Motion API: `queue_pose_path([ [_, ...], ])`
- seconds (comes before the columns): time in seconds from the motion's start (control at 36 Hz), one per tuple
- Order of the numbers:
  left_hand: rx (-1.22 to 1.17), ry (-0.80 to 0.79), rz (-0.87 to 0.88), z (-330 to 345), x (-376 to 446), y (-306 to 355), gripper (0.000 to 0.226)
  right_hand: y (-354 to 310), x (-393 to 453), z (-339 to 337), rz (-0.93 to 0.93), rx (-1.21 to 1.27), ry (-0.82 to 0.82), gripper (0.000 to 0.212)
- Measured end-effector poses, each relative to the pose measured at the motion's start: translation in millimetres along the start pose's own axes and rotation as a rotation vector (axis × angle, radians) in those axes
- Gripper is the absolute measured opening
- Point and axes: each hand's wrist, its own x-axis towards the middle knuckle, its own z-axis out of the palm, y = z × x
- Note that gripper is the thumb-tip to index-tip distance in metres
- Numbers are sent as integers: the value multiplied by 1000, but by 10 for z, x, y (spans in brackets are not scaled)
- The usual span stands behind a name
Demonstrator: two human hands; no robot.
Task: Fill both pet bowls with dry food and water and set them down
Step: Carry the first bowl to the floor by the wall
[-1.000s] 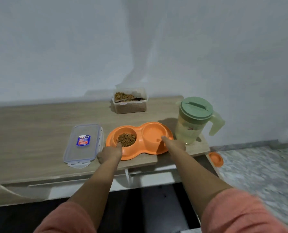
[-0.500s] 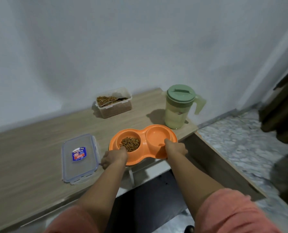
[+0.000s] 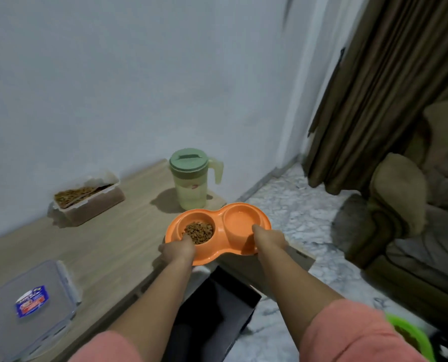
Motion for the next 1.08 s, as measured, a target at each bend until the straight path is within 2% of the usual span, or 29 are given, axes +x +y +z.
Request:
queue_pose_path([
  [0.33,5,-164,127,1050,-676,229,64,-151,681,-1099,50,155,141,64],
  [0.44,-17,-175,120,1497,-922,252,68,-233,1014,-1474,25,168,176,64],
  [0.67,-80,-145,95,2439,-1353,350,68,-434,1783,-2169,7,128,145,65],
  [0.86,-110,-115,55,2923,-1497,374,67,-573,2248,-2449,-9,101,112,63],
  [1.08,-91,-83,41,3136,-1398,499,64,-708,2559,-2382,24,58,40,62],
])
